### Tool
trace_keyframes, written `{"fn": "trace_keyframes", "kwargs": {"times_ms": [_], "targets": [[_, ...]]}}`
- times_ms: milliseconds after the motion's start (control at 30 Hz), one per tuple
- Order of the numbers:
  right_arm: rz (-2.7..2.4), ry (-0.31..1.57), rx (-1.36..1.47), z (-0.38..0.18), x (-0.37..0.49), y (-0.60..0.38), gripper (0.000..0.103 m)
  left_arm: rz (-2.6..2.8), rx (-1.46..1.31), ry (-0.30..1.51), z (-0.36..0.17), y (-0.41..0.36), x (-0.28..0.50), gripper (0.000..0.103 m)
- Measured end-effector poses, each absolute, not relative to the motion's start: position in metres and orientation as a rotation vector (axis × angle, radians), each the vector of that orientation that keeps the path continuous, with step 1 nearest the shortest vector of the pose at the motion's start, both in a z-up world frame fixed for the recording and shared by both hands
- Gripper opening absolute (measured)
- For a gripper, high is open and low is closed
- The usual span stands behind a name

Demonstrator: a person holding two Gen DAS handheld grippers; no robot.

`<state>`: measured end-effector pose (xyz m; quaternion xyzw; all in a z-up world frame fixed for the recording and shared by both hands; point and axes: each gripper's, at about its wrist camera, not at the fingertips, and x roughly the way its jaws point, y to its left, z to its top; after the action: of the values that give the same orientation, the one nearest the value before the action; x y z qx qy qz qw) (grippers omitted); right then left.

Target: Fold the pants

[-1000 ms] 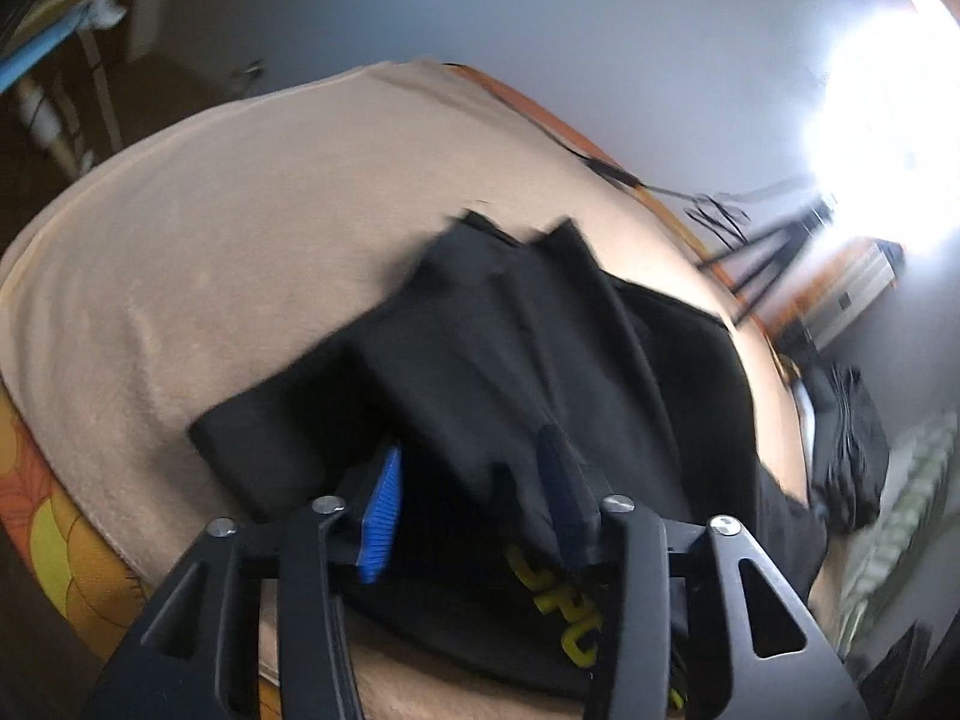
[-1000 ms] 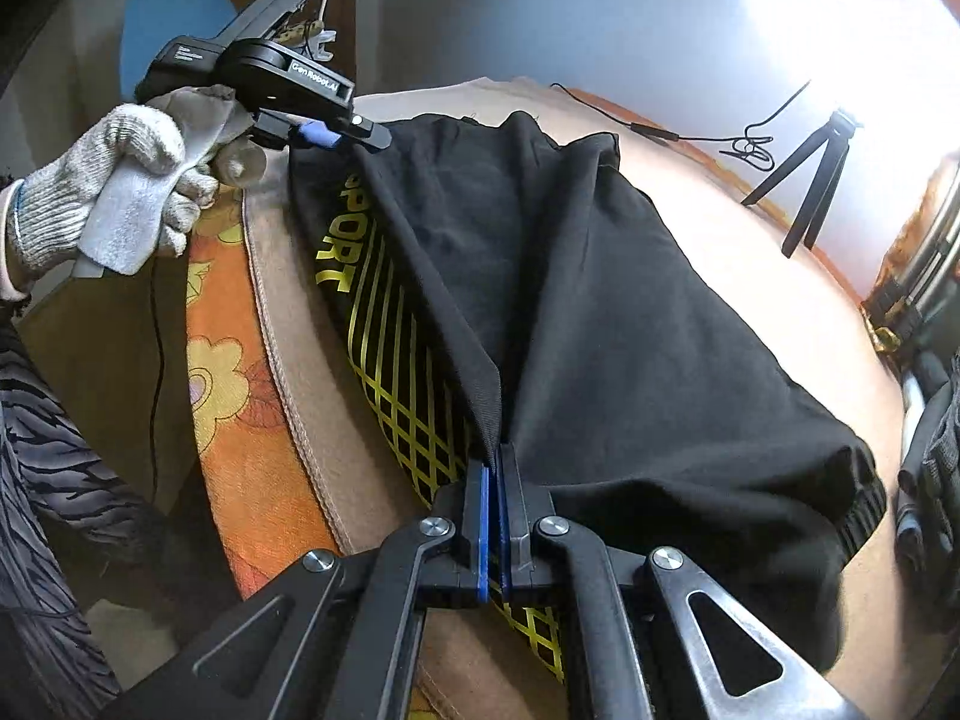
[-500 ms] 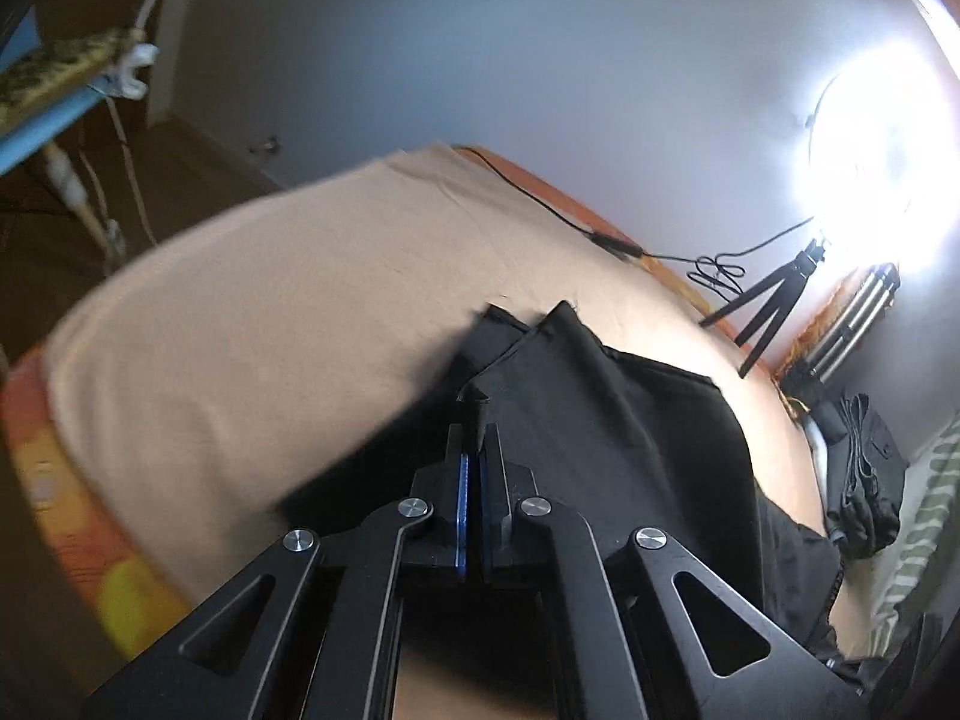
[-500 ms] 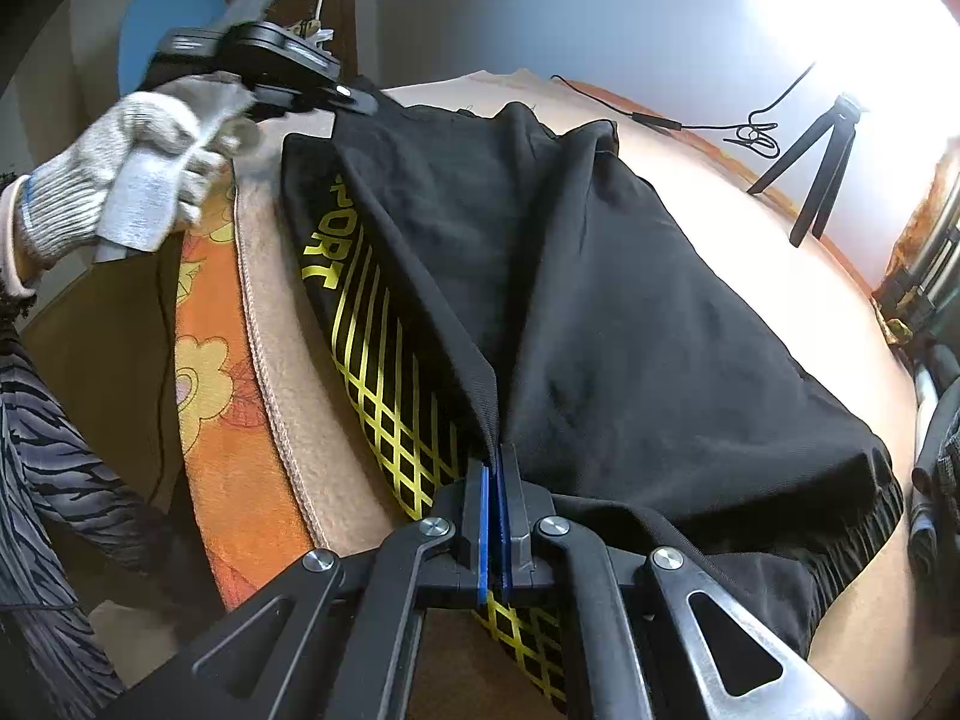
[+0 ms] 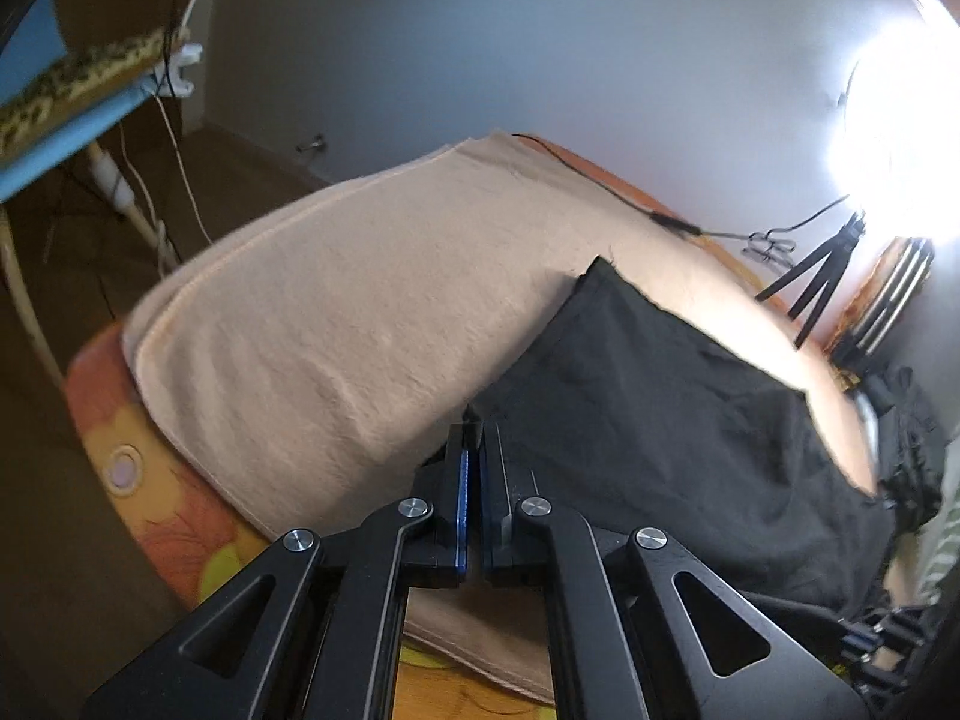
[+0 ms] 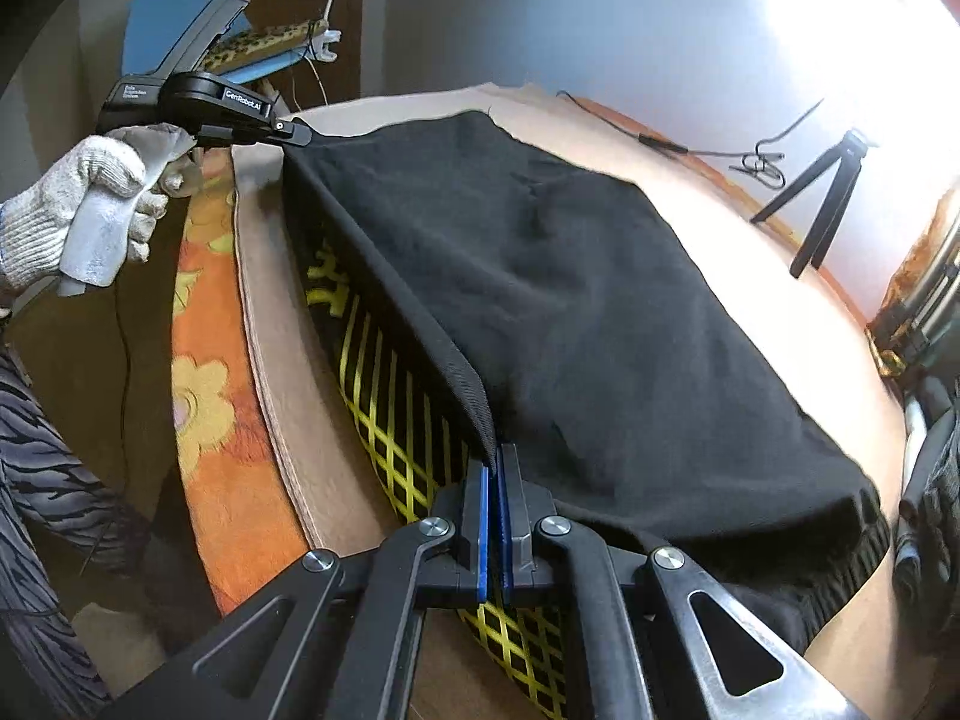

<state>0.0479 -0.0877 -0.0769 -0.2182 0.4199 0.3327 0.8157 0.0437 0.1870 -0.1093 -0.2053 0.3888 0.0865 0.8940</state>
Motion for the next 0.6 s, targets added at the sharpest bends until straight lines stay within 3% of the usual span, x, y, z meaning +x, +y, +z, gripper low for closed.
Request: {"fn": "trace_keyframes", "kwargs": {"times_ms": [133,233,300,433,500,567,600], "targets": [[0.7,0.909,-0.491,-0.084,0.049,-0.084,0.0,0.192,-0.365,0.84,-0.116,0.177,0.049,0.002],[0.709,0.912,-0.493,-0.082,0.044,-0.088,0.0,0.203,-0.345,0.848,-0.113,0.179,0.049,0.005],[0.702,0.919,-0.484,-0.082,0.042,-0.093,0.0,0.209,-0.367,0.865,-0.111,0.185,0.047,0.013],[0.702,0.931,-0.46,-0.081,0.038,-0.104,0.001,0.259,-0.379,0.845,-0.1,0.195,0.041,0.015],[0.721,0.942,-0.44,-0.078,0.034,-0.11,0.009,0.271,-0.365,0.819,-0.09,0.195,0.038,0.015],[0.766,0.946,-0.389,-0.071,0.029,-0.119,0.027,0.256,-0.358,0.784,-0.077,0.189,0.036,0.015],[0.779,0.944,-0.369,-0.067,0.027,-0.124,0.029,0.242,-0.354,0.767,-0.07,0.184,0.035,0.015]]}}
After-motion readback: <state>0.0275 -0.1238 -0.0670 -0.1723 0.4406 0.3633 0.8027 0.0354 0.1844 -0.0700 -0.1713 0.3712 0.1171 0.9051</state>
